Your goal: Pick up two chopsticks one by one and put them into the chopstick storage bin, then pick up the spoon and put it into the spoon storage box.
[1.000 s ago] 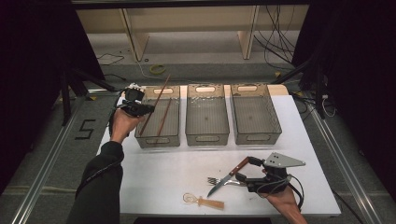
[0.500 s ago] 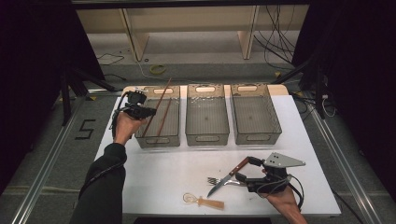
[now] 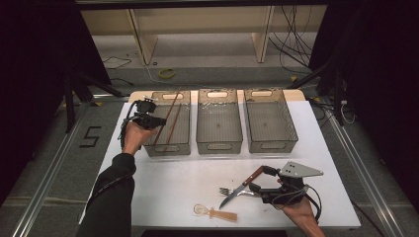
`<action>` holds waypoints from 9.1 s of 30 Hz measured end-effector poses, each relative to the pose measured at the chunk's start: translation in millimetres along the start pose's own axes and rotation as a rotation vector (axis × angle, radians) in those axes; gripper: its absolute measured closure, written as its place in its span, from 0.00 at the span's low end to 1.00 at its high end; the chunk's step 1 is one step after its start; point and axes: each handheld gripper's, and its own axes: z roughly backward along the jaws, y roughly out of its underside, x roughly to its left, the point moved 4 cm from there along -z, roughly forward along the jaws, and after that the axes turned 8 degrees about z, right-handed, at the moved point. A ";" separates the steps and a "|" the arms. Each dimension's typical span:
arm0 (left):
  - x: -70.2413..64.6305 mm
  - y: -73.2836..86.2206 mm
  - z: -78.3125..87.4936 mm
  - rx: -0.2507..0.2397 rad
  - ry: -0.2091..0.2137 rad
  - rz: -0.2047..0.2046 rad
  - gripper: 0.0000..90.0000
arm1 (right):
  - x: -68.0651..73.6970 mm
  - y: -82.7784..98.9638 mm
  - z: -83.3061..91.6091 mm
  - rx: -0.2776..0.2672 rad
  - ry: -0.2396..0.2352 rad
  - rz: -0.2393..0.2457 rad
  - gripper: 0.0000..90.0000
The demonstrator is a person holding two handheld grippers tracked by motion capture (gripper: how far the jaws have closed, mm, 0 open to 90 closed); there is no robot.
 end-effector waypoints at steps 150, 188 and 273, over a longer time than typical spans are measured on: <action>-91.3 166.4 76.9 -0.265 0.355 -0.212 0.25 | 91.5 18.5 -67.2 0.561 -0.313 0.428 0.81; -79.7 165.8 81.2 -0.323 0.350 -0.169 0.24 | 41.6 -42.1 -61.4 0.363 -0.205 0.290 0.84; -72.3 166.8 82.7 -0.350 0.341 -0.166 0.23 | -97.2 -127.6 -169.1 0.387 0.111 0.052 0.84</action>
